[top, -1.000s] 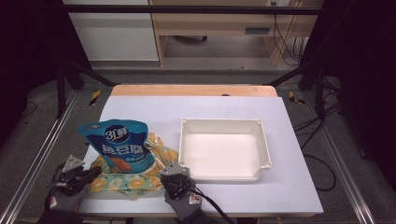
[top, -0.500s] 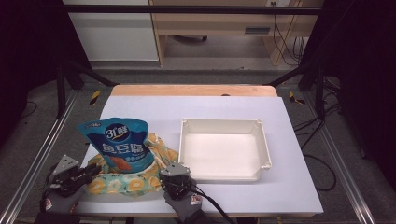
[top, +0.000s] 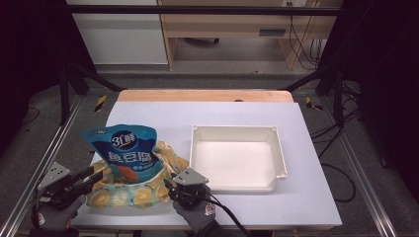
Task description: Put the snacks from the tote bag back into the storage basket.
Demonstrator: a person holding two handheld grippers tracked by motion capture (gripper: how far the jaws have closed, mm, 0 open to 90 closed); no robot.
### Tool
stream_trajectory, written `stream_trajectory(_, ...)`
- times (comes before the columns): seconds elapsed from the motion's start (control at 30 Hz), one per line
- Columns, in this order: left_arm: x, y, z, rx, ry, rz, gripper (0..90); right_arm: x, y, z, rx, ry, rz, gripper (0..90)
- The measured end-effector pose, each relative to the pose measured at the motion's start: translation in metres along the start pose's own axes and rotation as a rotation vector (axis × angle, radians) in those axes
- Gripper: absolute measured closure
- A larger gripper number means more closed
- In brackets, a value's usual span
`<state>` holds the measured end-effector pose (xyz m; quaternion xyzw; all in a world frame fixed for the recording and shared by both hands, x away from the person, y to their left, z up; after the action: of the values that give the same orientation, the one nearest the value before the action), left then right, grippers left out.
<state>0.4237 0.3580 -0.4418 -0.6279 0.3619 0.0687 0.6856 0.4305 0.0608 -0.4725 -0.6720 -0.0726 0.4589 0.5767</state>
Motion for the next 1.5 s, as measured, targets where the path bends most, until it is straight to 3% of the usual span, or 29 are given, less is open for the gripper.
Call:
stream_trajectory(0.33, -0.023, -0.024, -0.009, 0.013, 0.02, -0.079, 50.5, -0.019, -0.021, -0.011, -0.005, 0.004, -0.067, 58.4)
stream_trajectory(0.8, -0.034, -0.052, -0.023, 0.051, 0.023, -0.119, 45.2, -0.042, -0.041, -0.026, 0.012, 0.005, -0.128, 53.8)
stream_trajectory(1.5, -0.037, -0.092, -0.014, 0.022, -0.012, -0.178, 43.5, -0.054, -0.087, -0.03, 0.006, -0.018, -0.203, 53.9)
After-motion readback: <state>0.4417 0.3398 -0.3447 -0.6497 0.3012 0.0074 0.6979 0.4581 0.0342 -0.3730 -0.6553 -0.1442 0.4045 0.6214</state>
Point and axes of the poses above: each handheld gripper's, and its own axes: x roughly forward along the jaws, y roughly out of its underside, z roughly to its left, the point moved 5 cm from there along x, roughly forward along the jaws, and after that the axes turned 7 degrees about z, right-handed, at the moved point
